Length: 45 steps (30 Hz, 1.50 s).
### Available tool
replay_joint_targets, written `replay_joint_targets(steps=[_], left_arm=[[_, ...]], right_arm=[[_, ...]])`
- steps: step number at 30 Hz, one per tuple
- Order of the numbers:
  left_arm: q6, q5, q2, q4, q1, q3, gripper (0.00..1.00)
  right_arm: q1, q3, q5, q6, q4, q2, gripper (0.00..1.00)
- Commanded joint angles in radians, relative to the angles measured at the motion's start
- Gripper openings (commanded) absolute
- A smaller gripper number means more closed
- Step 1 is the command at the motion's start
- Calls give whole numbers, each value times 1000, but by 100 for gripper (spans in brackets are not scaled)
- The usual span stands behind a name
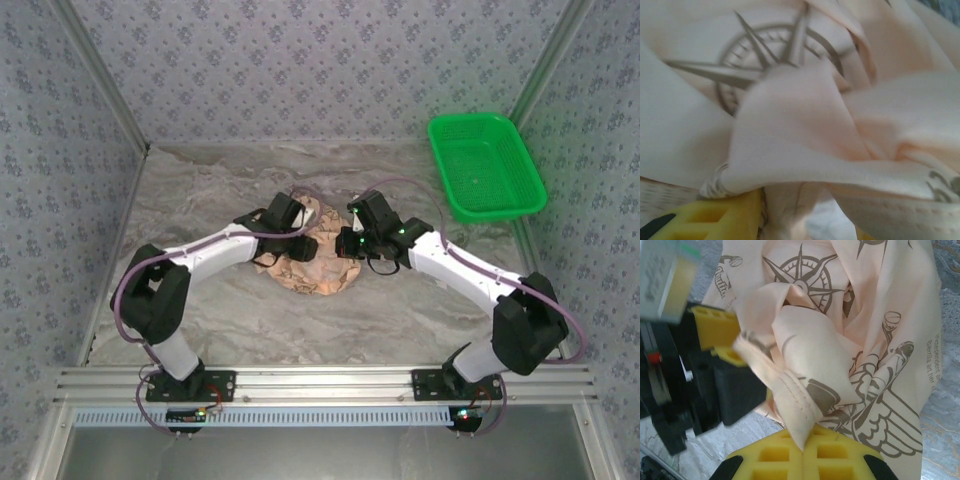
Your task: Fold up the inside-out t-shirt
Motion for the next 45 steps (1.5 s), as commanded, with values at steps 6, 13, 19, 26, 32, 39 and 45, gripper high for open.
replay_joint_targets(steps=[6,13,19,26,32,39,45], left_arm=[[44,94,32,27,44,22,34],[35,102,15,43,-41,-9,48],[-34,-62,78,28,-40,-13,37],[27,125,-7,-30,-25,31,3],[-9,647,-129,9,12,21,7],[-193,907,61,268,80,-35,10],[-124,806,162,253,137,-28,21]], right_arm=[[2,-19,-34,11,12,-18,0],[4,-13,-48,5,42,22,0],[5,-9,-60,2,54,33,0],[-31,16,-30,-51,-17,21,0],[-127,5,11,-138,-60,-58,0],[-158,-80,-64,-222,60,16,0],[-152,-107,-56,-228,80,73,0]])
